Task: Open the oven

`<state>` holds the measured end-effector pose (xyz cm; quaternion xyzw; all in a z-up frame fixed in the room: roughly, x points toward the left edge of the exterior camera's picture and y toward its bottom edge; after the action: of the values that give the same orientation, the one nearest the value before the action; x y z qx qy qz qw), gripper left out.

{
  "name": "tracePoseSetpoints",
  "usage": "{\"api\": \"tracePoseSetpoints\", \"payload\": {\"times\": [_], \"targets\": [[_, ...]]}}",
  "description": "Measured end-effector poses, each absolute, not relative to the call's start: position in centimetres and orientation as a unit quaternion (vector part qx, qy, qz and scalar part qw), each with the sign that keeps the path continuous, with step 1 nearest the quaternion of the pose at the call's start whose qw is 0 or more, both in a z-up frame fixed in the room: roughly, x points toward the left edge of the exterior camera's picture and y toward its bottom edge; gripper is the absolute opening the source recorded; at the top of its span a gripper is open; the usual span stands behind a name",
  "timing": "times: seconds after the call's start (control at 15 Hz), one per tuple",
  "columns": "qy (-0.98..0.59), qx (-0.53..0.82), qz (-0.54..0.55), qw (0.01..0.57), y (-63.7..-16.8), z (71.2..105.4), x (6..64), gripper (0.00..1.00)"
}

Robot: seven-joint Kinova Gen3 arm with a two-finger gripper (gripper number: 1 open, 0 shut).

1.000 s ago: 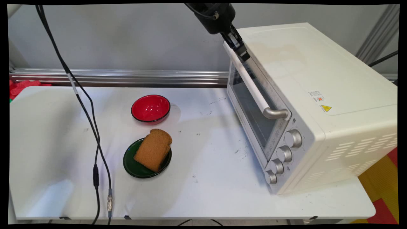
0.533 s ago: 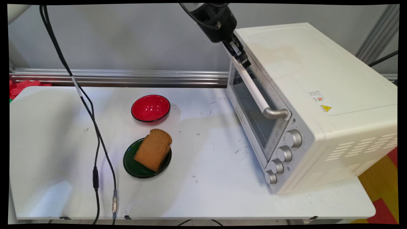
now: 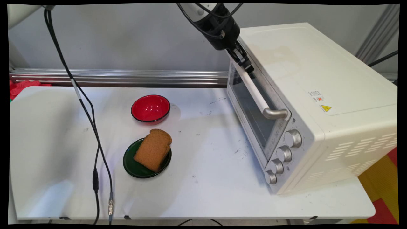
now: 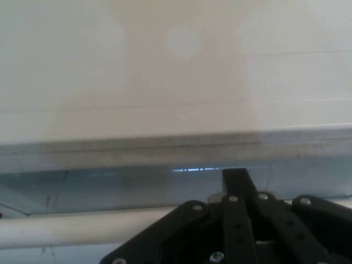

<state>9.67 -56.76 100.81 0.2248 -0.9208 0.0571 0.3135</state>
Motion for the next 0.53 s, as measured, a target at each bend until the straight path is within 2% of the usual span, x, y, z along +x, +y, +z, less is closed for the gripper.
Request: {"api": "tracePoseSetpoints", "payload": {"times": [0.53], "targets": [[-0.925, 0.22, 0.059, 0.304, -56.5, 99.2, 10.5, 0.0]]}}
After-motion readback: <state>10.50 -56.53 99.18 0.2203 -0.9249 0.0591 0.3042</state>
